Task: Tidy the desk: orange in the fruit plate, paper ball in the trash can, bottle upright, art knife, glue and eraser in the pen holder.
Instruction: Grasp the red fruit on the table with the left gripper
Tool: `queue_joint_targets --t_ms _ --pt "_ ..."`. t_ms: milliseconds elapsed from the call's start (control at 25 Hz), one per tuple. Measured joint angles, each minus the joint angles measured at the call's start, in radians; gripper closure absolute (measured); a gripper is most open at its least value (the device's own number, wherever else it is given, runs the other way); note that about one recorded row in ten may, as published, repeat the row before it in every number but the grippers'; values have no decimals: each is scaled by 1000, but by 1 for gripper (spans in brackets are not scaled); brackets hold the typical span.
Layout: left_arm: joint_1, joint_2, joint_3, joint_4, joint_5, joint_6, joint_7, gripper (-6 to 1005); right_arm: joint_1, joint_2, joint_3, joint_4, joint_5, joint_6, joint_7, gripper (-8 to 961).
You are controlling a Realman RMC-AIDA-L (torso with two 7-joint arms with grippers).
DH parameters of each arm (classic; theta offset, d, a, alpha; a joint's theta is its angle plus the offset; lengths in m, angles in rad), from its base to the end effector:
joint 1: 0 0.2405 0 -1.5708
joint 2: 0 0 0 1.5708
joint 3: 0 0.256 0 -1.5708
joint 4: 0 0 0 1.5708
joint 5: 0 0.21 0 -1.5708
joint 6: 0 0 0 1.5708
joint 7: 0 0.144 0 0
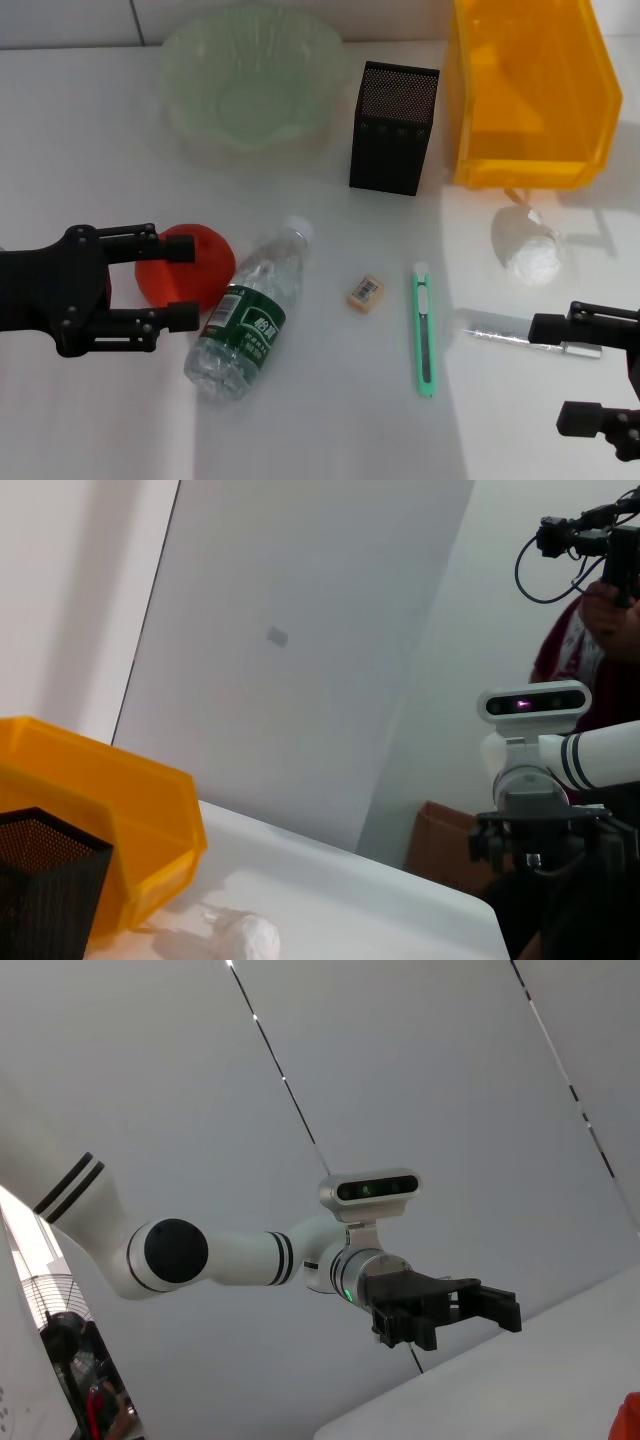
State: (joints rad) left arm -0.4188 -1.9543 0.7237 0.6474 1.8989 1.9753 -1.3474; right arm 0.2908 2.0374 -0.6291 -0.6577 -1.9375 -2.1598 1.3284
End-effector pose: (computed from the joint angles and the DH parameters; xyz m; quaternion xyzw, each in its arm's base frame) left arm -0.2750 0.2676 0.0530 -0.9367 -0.1702 -0.3058 0.0066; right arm 0.2834 0.2071 0.0414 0.9018 -0.2015 -0.3808 0.0341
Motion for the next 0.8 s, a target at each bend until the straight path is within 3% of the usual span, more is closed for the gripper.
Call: queue_joint_targets --t_ms 440,800 --pt "-13 1 11 0 37 4 -1 247 32 37 24 -1 15 69 -22 124" --pt "-17 -1 11 0 51 13 -13 259 53 39 55 28 17 81 -42 124"
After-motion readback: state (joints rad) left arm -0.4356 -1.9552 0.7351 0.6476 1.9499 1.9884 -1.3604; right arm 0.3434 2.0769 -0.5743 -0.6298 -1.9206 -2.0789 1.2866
